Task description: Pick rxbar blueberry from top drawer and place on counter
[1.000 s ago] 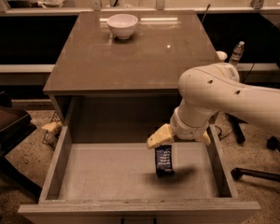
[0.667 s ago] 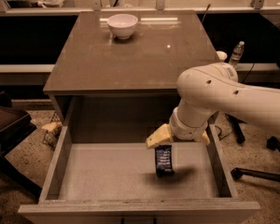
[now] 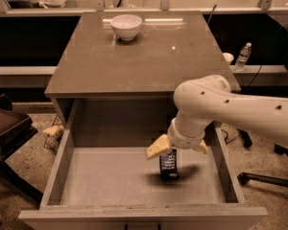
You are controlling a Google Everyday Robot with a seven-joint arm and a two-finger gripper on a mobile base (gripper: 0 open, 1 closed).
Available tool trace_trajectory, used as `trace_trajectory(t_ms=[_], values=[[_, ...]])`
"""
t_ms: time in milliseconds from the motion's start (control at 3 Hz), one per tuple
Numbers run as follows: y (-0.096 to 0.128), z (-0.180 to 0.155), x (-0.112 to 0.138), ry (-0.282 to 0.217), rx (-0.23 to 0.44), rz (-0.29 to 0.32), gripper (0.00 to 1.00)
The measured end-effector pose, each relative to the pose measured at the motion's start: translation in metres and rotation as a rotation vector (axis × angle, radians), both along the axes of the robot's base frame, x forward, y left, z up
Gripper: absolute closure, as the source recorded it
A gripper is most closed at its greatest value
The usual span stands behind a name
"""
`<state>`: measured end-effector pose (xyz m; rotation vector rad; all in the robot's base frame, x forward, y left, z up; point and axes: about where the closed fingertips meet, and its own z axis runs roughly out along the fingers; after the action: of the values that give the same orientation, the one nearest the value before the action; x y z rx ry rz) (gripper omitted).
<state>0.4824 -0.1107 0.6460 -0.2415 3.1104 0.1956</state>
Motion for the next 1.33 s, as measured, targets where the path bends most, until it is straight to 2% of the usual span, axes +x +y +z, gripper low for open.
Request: trace_trajectory(t_ms=[667,1000,1333], values=[[0.012,-0.045,0.006,0.003,-0.005,0.007,0.00],[0.015,-0.063,0.007,0.009,-0.011,0.009,0.14],[0.016,-0.072,0.006,0.011,-0.009,0.009,0.38]])
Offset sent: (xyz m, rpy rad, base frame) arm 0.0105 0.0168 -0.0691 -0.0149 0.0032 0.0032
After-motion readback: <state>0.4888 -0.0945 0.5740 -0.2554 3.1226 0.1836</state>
